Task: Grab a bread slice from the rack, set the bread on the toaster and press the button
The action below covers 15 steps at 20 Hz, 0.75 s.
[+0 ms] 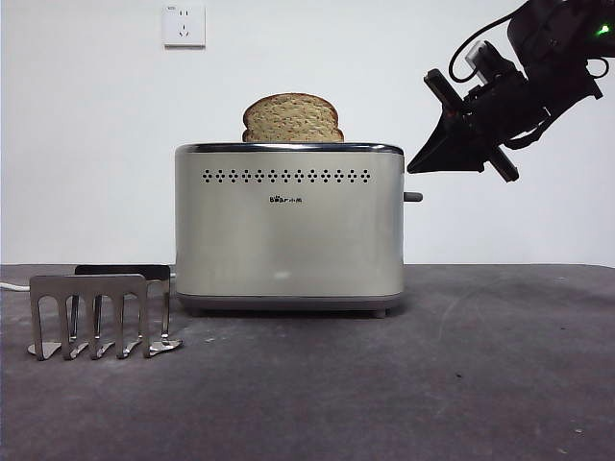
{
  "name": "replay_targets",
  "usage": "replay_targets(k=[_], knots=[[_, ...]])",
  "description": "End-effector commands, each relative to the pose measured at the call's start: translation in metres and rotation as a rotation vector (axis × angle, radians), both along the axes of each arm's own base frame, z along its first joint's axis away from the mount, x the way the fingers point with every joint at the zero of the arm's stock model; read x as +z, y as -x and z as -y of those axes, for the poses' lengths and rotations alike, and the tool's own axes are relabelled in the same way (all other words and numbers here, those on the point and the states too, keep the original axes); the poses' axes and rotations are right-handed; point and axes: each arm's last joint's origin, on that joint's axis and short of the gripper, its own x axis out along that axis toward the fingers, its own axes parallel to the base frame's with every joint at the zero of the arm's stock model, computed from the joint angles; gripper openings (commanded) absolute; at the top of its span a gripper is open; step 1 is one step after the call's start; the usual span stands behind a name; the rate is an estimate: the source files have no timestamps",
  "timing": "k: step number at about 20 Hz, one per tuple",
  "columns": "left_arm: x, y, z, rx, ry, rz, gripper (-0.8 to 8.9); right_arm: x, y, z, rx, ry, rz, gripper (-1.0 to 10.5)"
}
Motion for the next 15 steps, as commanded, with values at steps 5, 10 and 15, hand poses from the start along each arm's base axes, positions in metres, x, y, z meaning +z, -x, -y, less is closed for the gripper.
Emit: replay_targets(k=[5, 10, 15], knots=[[0.0, -0.001, 0.002, -0.002, 0.013, 0.01, 4.09, -0.027, -0.009, -0.002, 0.004, 0.017, -0.055, -0.1], [0.0, -0.001, 0.002, -0.002, 0.014, 0.01, 4.09, -0.041, -0.01, -0.002, -0.003, 0.076, -0.09, -0.1], [0.0, -0.001, 0.002, -0.002, 0.014, 0.01, 4.09, -0.05, -0.008, -0.001, 0.009, 0.119, -0.127, -0.1]])
